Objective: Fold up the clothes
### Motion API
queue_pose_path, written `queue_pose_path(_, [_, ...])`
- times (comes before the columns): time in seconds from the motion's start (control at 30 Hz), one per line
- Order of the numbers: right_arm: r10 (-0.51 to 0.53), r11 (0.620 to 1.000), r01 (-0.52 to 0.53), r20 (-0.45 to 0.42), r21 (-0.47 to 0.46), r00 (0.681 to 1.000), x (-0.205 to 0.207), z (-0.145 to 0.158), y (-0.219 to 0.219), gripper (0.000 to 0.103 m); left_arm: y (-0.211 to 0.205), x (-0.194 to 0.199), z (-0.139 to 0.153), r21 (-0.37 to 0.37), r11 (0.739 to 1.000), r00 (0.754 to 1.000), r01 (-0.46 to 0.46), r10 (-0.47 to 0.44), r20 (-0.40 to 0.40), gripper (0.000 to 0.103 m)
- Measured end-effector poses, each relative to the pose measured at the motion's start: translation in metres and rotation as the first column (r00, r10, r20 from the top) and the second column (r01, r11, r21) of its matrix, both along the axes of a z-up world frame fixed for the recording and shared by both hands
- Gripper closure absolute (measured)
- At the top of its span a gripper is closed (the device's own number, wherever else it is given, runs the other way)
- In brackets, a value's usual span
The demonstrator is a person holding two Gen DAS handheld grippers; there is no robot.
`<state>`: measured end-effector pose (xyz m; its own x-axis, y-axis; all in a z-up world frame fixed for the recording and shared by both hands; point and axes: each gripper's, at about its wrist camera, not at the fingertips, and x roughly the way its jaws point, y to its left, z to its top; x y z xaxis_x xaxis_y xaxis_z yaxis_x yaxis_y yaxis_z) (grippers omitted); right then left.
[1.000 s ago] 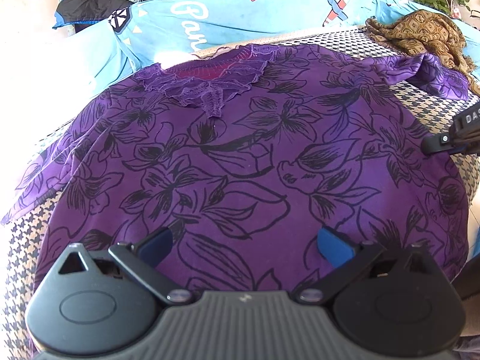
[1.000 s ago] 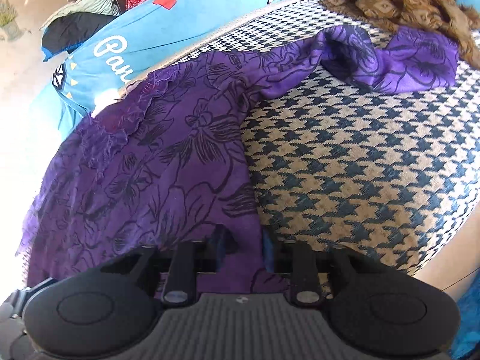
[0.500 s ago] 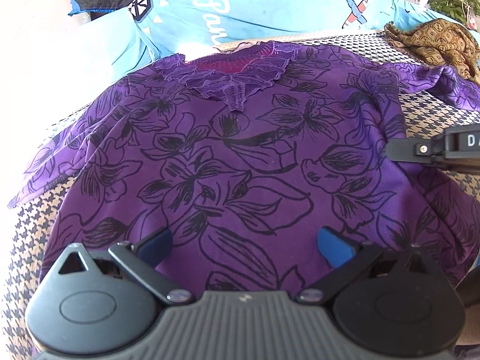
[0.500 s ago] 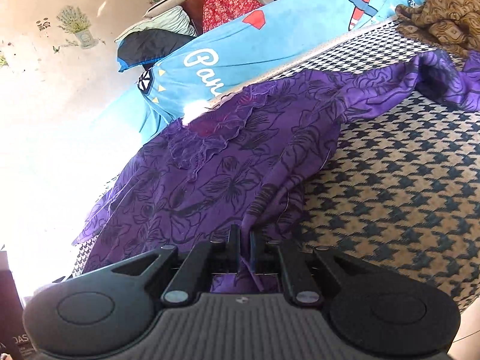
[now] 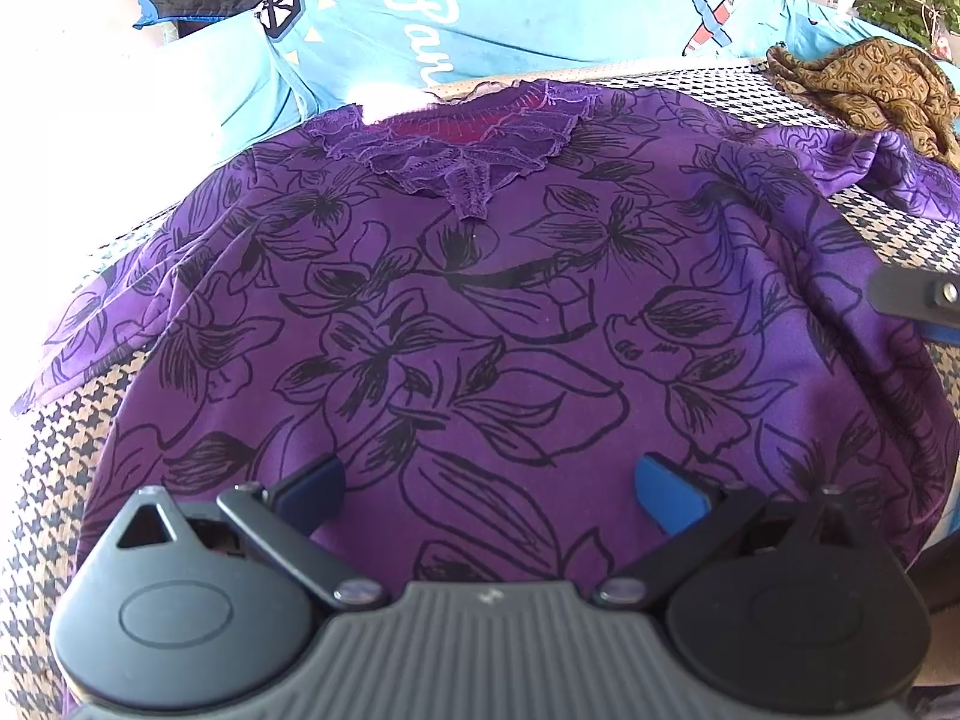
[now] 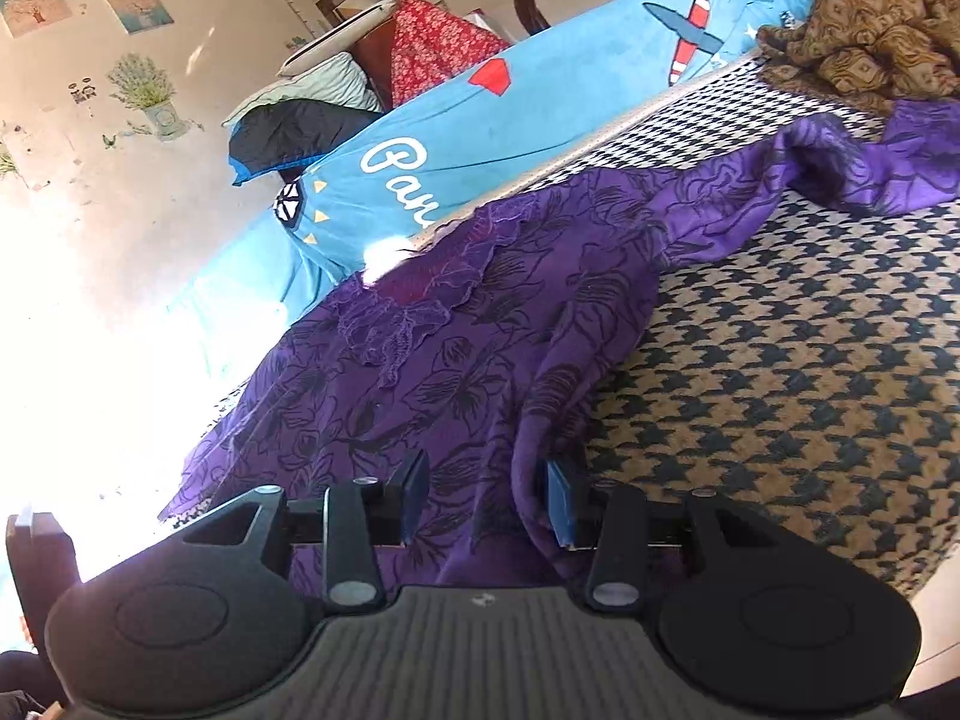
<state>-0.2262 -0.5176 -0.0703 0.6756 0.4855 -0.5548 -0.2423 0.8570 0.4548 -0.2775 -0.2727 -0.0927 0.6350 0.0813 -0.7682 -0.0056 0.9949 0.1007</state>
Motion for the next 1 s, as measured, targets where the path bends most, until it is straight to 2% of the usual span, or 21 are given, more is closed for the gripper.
queue_pose_path(0.2, [-0.047,0.995,0.045,-0.013,-0.092,0.999,-0.001,-0.007,-0.008,0.056,0.001,-0.003,0.001,0.003,1.000,1.000,-0.004,0.004,0.004,0.000])
queue_pose_path(0.3, [-0.017,0.994,0.013,-0.039,-0.105,0.999,0.001,-0.016,-0.005,0.054,0.002,-0.004,0.001,0.003,1.000,1.000,-0.006,0.006,0.006,0.000])
queue_pose_path(0.37, [-0.007,0.989,0.002,-0.031,-0.145,1.000,0.002,-0.019,0.001,0.054,0.003,-0.005,0.001,0.004,1.000,1.000,-0.006,0.006,0.006,0.000])
queue_pose_path(0.43, [-0.013,0.986,0.009,-0.026,-0.166,1.000,0.000,-0.019,0.002,0.061,0.004,-0.005,0.002,0.007,1.000,1.000,-0.008,0.008,0.005,0.000])
queue_pose_path(0.47, [-0.031,0.988,0.026,-0.033,-0.154,0.999,-0.004,-0.016,-0.003,0.077,0.005,-0.006,0.002,0.008,1.000,1.000,-0.008,0.008,0.005,0.000])
queue_pose_path(0.5, [-0.049,0.989,0.043,-0.039,-0.142,0.998,-0.007,-0.012,-0.007,0.088,0.005,-0.006,0.003,0.010,1.000,1.000,-0.008,0.008,0.004,0.000])
queue_pose_path(0.6, [-0.103,0.990,0.096,-0.060,-0.106,0.993,-0.018,-0.003,-0.021,0.092,0.009,-0.009,0.002,0.007,1.000,1.000,-0.006,0.006,0.000,0.000])
queue_pose_path(0.67, [-0.166,0.978,0.159,-0.044,-0.138,0.985,-0.033,0.007,-0.035,0.093,0.011,-0.010,0.002,0.002,1.000,1.000,-0.005,0.005,-0.002,0.000])
queue_pose_path(0.73, [-0.228,0.966,0.217,-0.065,-0.143,0.972,-0.045,0.012,-0.050,0.096,0.013,-0.011,0.002,-0.001,1.000,1.000,-0.003,0.003,-0.005,0.000])
queue_pose_path(0.83, [-0.315,0.924,0.291,-0.062,-0.248,0.947,-0.044,0.007,-0.054,0.098,0.013,-0.012,0.002,0.001,1.000,1.000,-0.010,0.010,-0.012,0.000])
queue_pose_path(0.93, [-0.371,0.859,0.334,-0.022,-0.387,0.928,-0.041,-0.003,-0.048,0.098,0.015,-0.019,0.002,-0.009,1.000,0.999,-0.022,0.022,-0.028,0.000])
queue_pose_path(1.0, [-0.347,0.876,0.319,-0.013,-0.362,0.938,-0.045,-0.001,-0.050,0.098,0.015,-0.023,0.001,-0.011,1.000,0.999,-0.025,0.024,-0.034,0.000])
